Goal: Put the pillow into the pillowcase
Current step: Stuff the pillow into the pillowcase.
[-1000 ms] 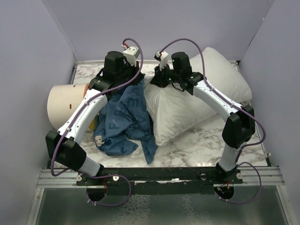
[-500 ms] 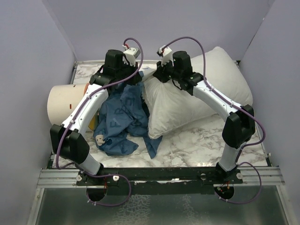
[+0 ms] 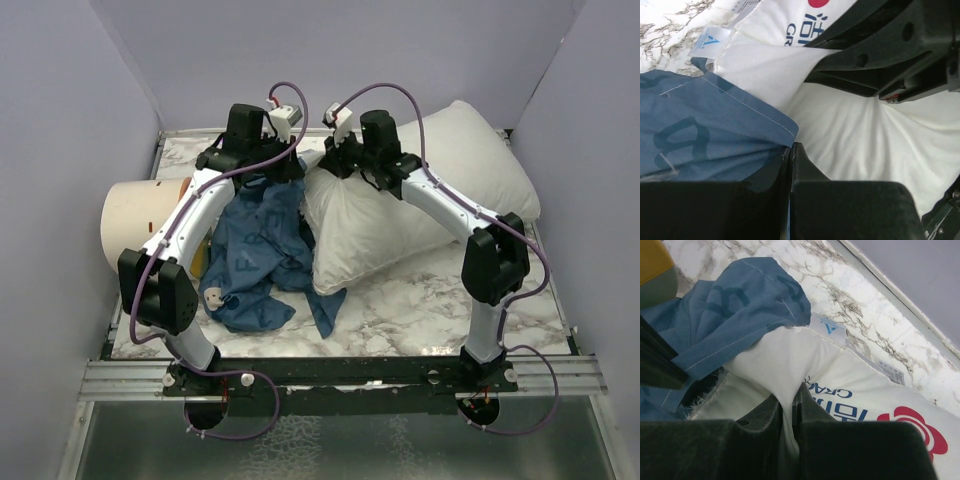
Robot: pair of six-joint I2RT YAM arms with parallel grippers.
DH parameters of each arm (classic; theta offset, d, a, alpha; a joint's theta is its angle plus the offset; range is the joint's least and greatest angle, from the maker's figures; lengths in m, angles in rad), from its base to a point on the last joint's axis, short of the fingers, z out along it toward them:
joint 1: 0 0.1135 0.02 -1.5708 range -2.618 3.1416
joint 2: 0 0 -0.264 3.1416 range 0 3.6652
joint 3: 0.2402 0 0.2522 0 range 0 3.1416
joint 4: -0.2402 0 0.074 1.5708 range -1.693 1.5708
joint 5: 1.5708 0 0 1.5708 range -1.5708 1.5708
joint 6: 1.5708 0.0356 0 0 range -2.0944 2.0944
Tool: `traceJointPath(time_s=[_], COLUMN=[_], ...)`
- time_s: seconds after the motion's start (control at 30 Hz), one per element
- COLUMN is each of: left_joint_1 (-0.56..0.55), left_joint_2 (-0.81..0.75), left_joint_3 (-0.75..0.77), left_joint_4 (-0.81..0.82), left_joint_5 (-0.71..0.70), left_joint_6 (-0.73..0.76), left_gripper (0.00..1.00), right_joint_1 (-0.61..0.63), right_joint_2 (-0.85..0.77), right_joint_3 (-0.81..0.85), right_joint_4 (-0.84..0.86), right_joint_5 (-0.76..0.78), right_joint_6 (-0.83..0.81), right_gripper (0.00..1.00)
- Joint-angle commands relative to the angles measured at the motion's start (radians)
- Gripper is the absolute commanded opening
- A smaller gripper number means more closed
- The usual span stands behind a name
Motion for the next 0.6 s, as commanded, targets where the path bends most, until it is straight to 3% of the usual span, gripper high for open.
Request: traceJointPath(time_s=[0.0, 0.2, 0.4, 0.57], left_joint_1=[0.0, 0.001, 0.005, 0.023], left_joint_2=[0.003, -0.015, -0.029, 0.014], left_joint_3=[0.035, 0.067, 0.087, 0.057], left_joint_4=[0.003, 0.021, 0.027, 0.023], left_joint_5=[0.076, 0.135, 0.14, 0.13], left_joint_6=[-0.016, -0.061, -0.063, -0.07], left_gripper=[0.0, 0.0, 0.01, 0.06], right_joint_1=[-0.003, -0.004, -0.005, -0.005], right_joint_2=[0.04, 0.028, 0.048, 0.114], right_joint_3=[0.072, 0.058, 0.115, 0.189], right_joint_4=[0.039, 0.1, 0.084, 0.014], right_joint_5=[-0.052, -0.114, 0.091, 0.17], right_joint_6=[-0.003, 0.009, 0.027, 0.03], right_gripper=[0.01, 0.01, 0.06, 0.1])
